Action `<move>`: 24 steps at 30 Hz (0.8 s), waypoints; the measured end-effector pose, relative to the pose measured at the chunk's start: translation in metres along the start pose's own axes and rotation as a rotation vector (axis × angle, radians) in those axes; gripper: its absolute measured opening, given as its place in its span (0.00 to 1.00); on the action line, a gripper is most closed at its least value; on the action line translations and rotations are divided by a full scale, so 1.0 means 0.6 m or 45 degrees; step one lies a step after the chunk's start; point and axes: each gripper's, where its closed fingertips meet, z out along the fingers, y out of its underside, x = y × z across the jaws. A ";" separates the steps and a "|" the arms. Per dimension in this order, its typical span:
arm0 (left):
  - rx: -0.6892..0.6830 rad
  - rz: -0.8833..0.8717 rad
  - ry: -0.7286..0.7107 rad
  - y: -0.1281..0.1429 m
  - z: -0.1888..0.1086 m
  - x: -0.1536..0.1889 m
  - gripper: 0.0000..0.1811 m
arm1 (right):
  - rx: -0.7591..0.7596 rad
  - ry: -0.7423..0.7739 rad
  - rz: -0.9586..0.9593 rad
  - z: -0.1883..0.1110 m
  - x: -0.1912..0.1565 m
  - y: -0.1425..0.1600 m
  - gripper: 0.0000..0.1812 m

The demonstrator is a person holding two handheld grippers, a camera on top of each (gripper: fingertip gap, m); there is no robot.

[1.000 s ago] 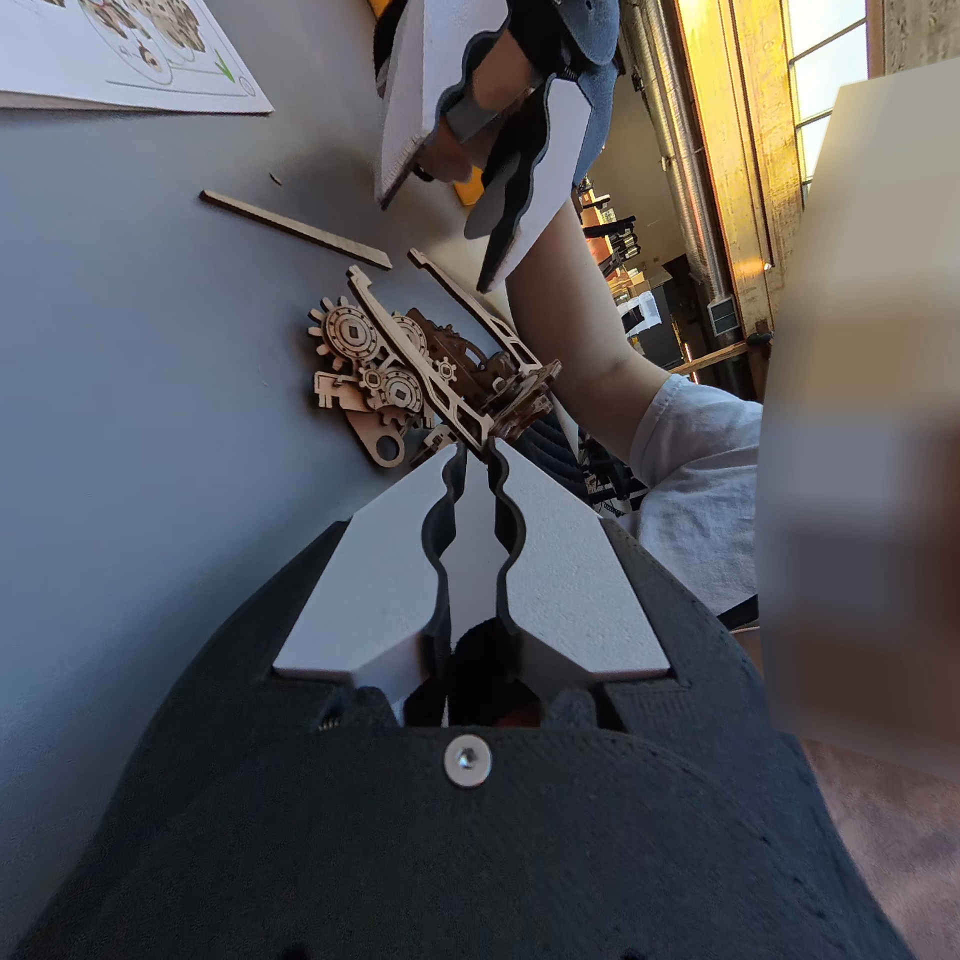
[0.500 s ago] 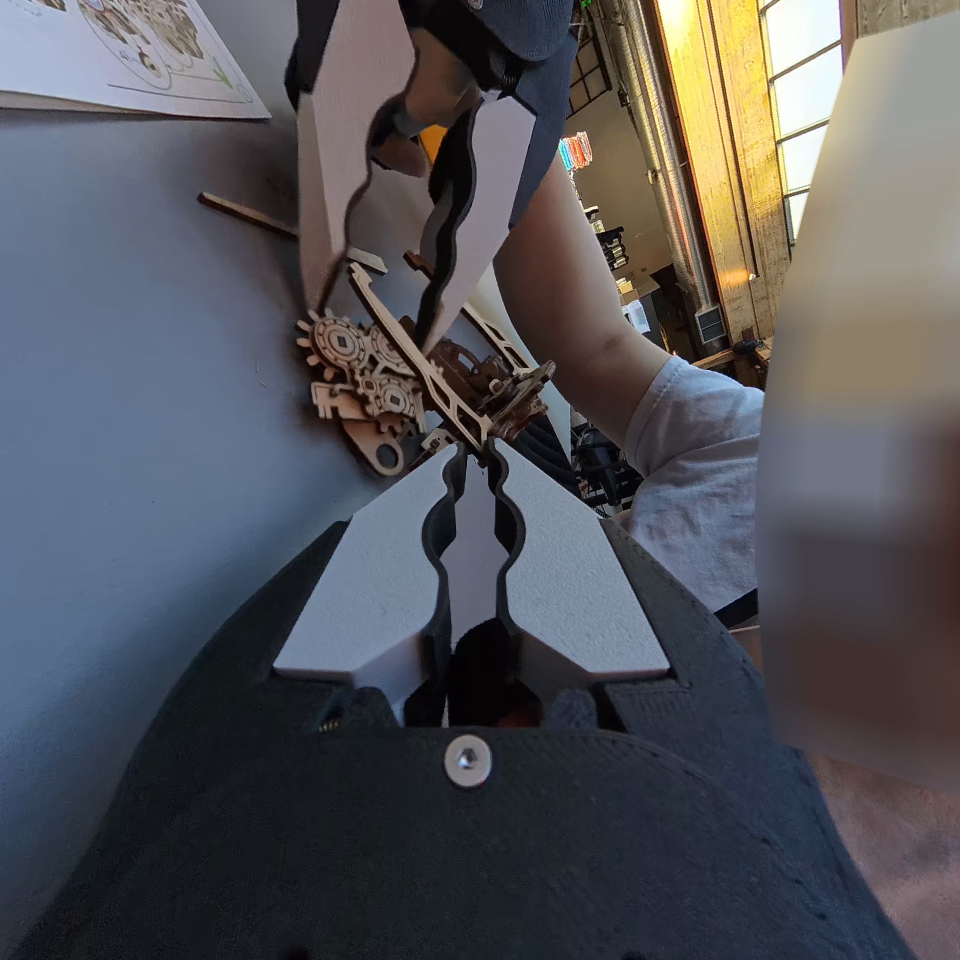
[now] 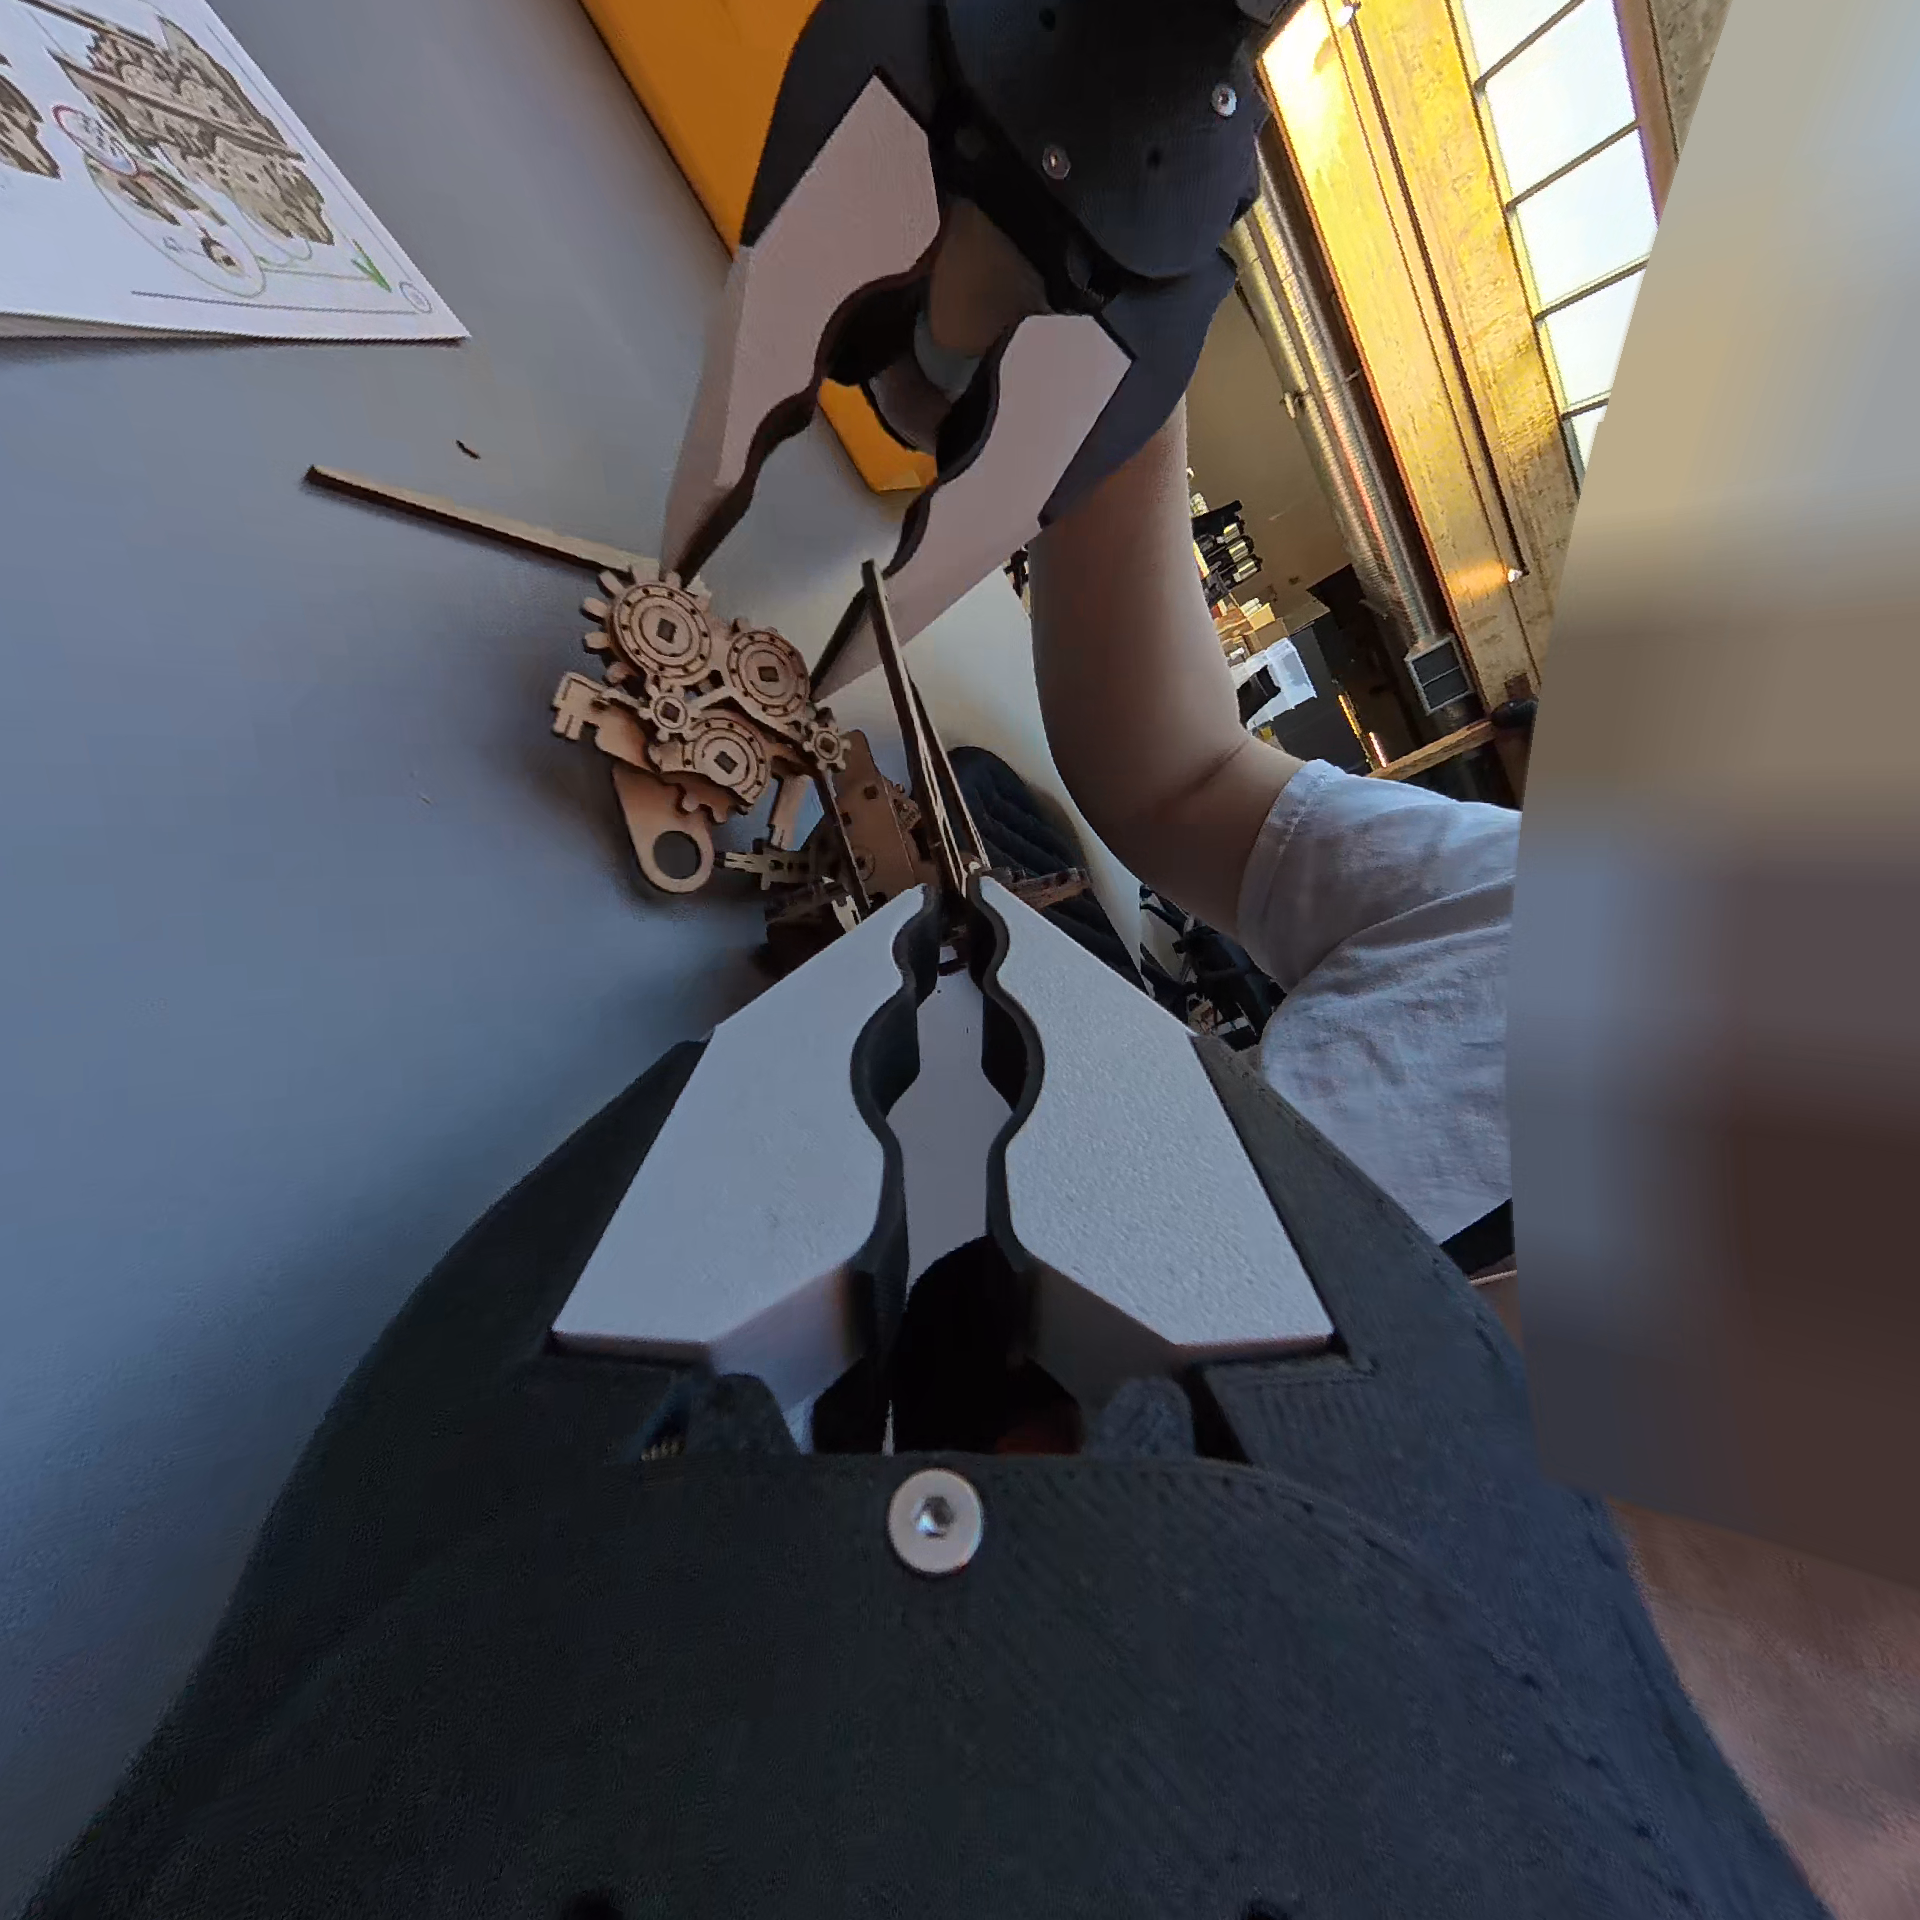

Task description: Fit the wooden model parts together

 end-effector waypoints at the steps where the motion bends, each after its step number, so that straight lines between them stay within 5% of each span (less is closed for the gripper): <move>1: 0.015 0.009 -0.006 -0.001 -0.001 0.002 0.01 | 0.002 0.005 0.032 -0.003 -0.006 0.000 0.17; 10: 0.095 0.060 -0.043 0.004 -0.006 0.013 0.05 | 0.116 0.192 0.249 -0.016 -0.026 -0.006 0.17; 16: 0.191 0.104 -0.169 -0.047 -0.046 -0.025 0.19 | 0.183 0.238 0.298 -0.022 -0.028 -0.003 0.17; 19: 0.062 0.162 -0.301 -0.064 -0.053 -0.070 0.26 | 0.211 0.293 0.289 -0.028 -0.017 -0.004 0.17; 24: -0.153 0.186 -0.227 -0.057 -0.020 -0.092 0.32 | 0.278 0.288 0.318 -0.034 -0.013 -0.001 0.17</move>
